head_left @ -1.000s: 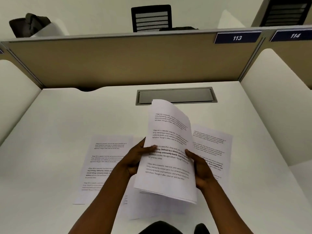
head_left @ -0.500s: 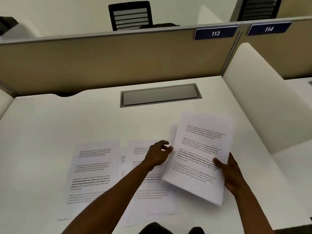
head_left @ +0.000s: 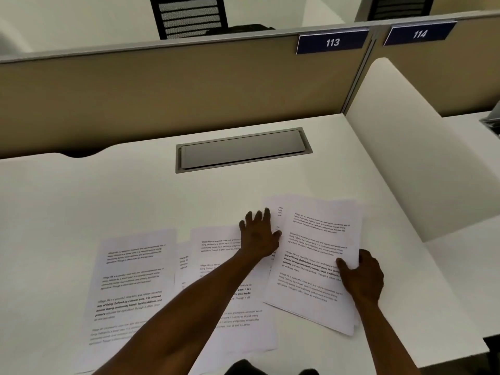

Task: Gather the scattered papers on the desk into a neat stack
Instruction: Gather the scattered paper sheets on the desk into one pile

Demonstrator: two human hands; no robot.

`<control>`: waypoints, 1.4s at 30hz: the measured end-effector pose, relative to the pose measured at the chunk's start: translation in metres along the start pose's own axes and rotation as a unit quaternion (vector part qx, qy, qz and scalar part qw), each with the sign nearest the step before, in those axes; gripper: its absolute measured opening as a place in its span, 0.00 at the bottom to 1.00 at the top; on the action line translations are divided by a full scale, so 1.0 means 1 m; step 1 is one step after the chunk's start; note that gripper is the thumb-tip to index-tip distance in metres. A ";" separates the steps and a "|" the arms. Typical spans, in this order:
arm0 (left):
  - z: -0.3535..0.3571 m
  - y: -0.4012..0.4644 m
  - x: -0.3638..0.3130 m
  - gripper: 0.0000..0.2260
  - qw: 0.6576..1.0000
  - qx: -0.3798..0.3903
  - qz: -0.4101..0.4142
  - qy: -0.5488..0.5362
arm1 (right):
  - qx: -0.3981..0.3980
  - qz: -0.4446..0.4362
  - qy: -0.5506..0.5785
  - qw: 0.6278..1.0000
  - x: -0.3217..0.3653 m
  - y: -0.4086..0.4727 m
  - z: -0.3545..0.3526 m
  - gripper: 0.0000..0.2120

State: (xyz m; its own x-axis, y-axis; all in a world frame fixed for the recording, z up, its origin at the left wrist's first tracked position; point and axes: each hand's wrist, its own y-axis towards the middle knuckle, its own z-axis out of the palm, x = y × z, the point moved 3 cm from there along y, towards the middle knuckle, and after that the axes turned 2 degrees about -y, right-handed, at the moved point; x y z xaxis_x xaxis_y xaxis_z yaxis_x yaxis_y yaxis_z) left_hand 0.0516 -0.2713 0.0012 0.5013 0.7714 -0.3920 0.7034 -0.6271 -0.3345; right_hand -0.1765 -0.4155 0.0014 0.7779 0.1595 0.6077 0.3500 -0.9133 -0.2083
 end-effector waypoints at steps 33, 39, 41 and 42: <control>-0.004 0.003 -0.034 0.24 0.751 0.153 -0.078 -0.637 | 0.019 0.005 -0.085 0.996 0.009 0.001 0.017 0.29; 0.003 -0.021 -0.024 0.40 0.805 0.116 0.005 -0.581 | 0.004 -0.019 -0.071 0.997 0.003 -0.002 0.018 0.32; 0.006 -0.027 -0.026 0.42 0.779 0.114 -0.036 -0.616 | 0.001 -0.025 -0.057 0.998 0.000 -0.003 0.018 0.31; 0.008 -0.029 -0.025 0.42 0.749 0.114 -0.072 -0.649 | 0.003 -0.028 -0.051 0.998 0.000 -0.003 0.018 0.31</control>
State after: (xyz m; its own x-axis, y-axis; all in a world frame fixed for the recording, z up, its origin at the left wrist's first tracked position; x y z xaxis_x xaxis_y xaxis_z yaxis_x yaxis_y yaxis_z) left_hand 0.0146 -0.2733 0.0144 -0.5875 0.1721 -0.7907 0.5241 -0.6636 -0.5338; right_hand -0.1682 -0.4059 -0.0122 0.8065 0.2479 0.5368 0.3970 -0.8998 -0.1810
